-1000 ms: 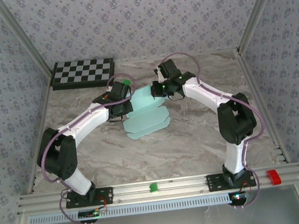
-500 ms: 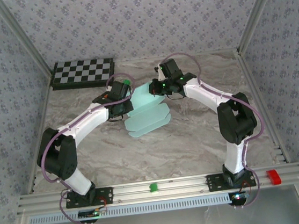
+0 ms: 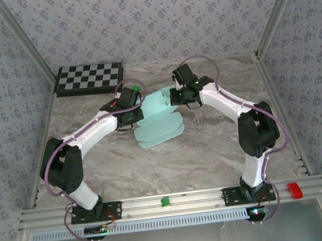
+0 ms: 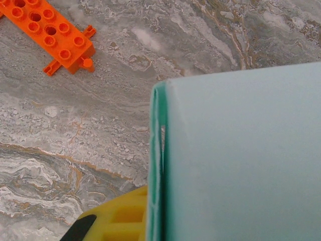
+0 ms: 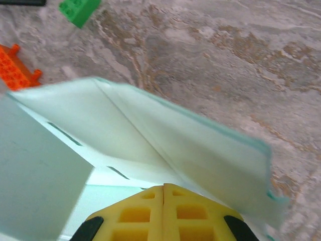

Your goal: Fold the paper box

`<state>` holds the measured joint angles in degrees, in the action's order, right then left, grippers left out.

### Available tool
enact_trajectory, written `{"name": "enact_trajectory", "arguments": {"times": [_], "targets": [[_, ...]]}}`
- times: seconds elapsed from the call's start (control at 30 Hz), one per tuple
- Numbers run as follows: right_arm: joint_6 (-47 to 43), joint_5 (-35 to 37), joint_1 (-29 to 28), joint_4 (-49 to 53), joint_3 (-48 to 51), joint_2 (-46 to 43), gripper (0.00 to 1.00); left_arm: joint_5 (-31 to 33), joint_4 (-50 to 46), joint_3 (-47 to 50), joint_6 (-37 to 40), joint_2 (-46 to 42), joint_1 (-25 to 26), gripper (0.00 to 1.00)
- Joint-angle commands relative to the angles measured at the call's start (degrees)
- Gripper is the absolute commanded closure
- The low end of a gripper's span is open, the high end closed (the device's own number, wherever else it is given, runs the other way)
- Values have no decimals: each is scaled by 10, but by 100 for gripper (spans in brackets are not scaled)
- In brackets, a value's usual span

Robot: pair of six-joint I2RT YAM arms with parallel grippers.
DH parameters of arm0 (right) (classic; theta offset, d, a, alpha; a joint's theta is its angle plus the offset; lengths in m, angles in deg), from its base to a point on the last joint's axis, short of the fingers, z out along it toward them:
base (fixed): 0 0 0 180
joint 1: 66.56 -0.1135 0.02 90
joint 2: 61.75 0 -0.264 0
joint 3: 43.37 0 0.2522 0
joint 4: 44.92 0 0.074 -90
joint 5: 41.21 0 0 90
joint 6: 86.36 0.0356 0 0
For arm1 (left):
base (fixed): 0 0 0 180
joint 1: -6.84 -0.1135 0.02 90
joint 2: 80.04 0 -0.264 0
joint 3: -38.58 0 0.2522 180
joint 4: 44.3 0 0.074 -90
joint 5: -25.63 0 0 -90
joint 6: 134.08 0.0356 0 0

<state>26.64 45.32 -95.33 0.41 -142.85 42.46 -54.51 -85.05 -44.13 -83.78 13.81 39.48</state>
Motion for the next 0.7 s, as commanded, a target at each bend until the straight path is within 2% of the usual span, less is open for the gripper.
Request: {"name": "enact_trajectory", "arguments": {"times": [0.0, 0.37, 0.67], "targets": [[-22, 55, -7, 53, -17, -20, 98, 6, 3, -2, 9, -14, 1, 100], [-32, 76, -17, 74, -23, -2, 98, 7, 1, 0, 9, -15, 1, 100], [-14, 1, -10, 44, -7, -11, 98, 5, 3, 1, 9, -15, 1, 100]]}}
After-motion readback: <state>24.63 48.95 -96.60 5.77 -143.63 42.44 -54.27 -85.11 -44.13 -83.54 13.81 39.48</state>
